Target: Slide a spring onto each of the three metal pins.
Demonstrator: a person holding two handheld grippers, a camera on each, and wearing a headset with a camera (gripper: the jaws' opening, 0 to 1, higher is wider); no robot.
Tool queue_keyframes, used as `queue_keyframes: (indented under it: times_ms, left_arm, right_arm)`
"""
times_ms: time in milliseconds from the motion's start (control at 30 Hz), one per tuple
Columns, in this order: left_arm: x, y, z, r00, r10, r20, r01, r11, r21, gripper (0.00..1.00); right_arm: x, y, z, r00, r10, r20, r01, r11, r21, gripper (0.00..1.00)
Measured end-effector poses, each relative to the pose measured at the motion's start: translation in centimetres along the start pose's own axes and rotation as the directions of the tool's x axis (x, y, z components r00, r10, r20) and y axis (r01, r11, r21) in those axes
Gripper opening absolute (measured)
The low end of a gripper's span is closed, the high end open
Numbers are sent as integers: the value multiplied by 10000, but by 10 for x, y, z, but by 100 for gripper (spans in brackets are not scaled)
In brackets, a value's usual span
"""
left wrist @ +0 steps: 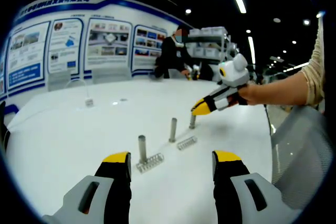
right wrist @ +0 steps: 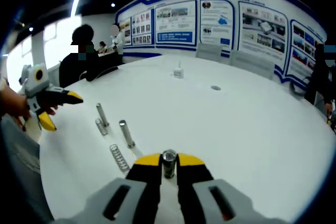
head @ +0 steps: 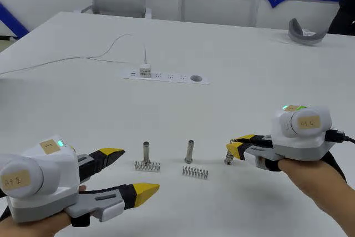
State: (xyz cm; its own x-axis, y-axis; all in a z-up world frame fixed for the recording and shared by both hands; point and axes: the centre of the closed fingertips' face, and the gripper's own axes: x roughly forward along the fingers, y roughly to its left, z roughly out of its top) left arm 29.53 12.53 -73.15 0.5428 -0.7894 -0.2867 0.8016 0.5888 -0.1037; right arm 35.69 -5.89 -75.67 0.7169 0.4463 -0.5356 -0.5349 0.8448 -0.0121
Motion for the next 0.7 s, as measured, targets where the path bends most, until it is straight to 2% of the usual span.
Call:
queue_keyframes:
  times_ms: [200, 400, 467, 700]
  left_arm:
    - [0, 0, 0, 10000, 11, 9, -11, 10000, -2, 63]
    - [0, 0, 0, 10000, 14, 29, -14, 10000, -5, 64]
    - [0, -1, 1, 10000, 3, 40, -3, 10000, -6, 64]
    - [0, -2, 2, 10000, -42, 80, 42, 10000, 38, 64]
  right_arm:
    - [3, 1, -7, 9998, -4, -214, 6, 10000, 98, 12]
    - [2, 0, -6, 9997, -55, -224, 57, 9999, 106, 13]
    - [1, 0, -6, 9998, -63, -178, 66, 9999, 143, 16]
    - [-10, -1, 1, 9999, -139, -41, 139, 9999, -55, 18]
